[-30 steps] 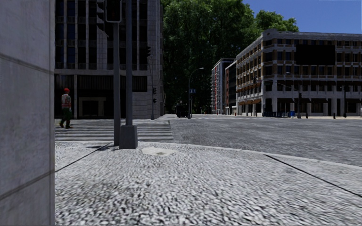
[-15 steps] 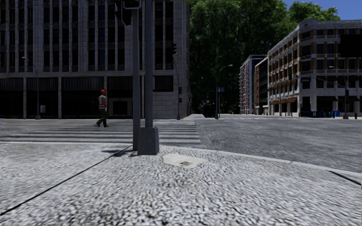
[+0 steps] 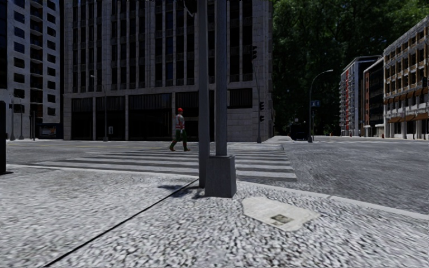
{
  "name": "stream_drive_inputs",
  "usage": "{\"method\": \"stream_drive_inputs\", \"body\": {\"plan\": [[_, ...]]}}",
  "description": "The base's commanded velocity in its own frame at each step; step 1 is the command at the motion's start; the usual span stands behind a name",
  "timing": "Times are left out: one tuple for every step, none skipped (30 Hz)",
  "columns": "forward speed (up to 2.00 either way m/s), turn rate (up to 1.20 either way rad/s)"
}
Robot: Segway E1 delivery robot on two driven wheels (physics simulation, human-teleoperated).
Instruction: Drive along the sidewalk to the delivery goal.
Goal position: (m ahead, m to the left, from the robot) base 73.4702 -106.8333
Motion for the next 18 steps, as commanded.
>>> {"method": "stream_drive_inputs", "body": {"plan": [[1.65,0.56],[1.67,0.56],[1.7,0.56],[1.73,0.56],[1.73,0.56],[1.76,0.56],[1.77,0.57],[1.77,0.57],[1.77,0.59],[1.77,0.59],[1.77,0.62],[1.77,0.63],[1.77,0.64],[1.77,0.64],[1.77,0.64],[1.77,0.64],[1.77,0.64],[1.77,0.64]]}}
